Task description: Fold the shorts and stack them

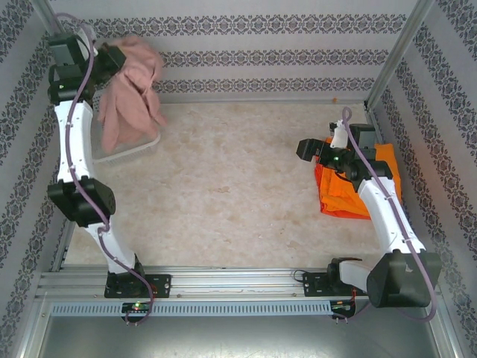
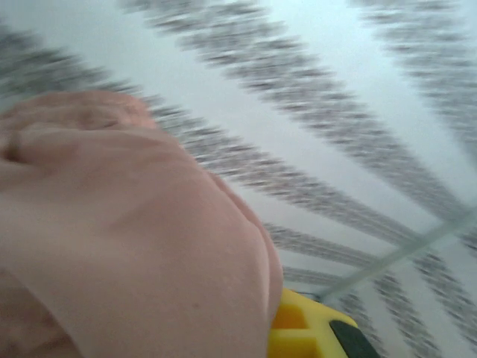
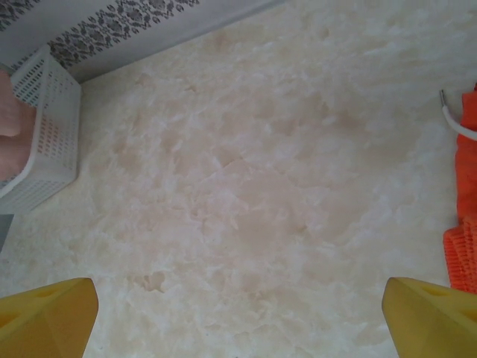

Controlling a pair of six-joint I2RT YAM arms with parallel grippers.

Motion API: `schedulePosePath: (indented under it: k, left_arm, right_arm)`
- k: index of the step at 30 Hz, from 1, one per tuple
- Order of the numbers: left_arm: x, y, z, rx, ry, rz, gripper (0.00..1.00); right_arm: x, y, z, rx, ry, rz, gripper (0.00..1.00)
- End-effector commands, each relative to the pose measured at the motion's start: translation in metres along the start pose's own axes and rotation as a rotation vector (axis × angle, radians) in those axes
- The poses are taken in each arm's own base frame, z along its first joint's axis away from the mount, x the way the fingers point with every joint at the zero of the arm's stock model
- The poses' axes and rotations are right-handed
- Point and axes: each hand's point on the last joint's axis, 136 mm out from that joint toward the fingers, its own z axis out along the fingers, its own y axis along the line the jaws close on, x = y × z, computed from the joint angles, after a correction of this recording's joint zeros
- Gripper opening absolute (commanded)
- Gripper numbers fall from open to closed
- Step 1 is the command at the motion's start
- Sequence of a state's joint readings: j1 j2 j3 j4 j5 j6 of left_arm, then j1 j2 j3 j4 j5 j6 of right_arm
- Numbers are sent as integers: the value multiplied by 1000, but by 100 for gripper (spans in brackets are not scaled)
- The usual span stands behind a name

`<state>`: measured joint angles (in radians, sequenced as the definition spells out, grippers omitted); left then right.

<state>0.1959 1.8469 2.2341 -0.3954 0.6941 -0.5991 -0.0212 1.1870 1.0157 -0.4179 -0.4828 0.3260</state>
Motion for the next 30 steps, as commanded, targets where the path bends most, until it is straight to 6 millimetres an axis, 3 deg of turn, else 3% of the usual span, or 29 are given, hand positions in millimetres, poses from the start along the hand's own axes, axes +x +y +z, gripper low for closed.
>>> schedulePosePath:
  k: [1,5,9,11,12,13,15,18,24,30]
  left_arm:
    - [9,-102,-2,332,21,140,0]
    - [45,-151,-1,513,128,181,0]
    - [98,-162,9,568,258,233,1]
    - [134,-161,16,561,334,269,16]
    - [157,-157,19,542,381,306,29]
    - [180,-151,23,504,427,350,51]
    - [217,-131,31,380,491,449,82]
    - [250,-107,37,232,537,517,97]
    - [275,-86,13,177,451,382,100]
    - [319,-50,-13,82,499,224,100]
  right_arm:
    - [-8,6,-5,1,-46,-38,98]
    - [-12,8,-12,11,-83,-60,98]
    - [-14,9,-19,9,-126,-98,98]
    - [-13,7,-22,18,-140,-105,98]
    - [-13,4,-23,25,-150,-101,98]
    - [-11,1,-24,32,-159,-89,98]
    - [-8,-8,-25,55,-174,-47,98]
    - [-3,-11,-22,20,-177,-4,98]
    - [5,-9,-9,-14,-115,21,98]
    - [12,-8,31,65,30,-15,98]
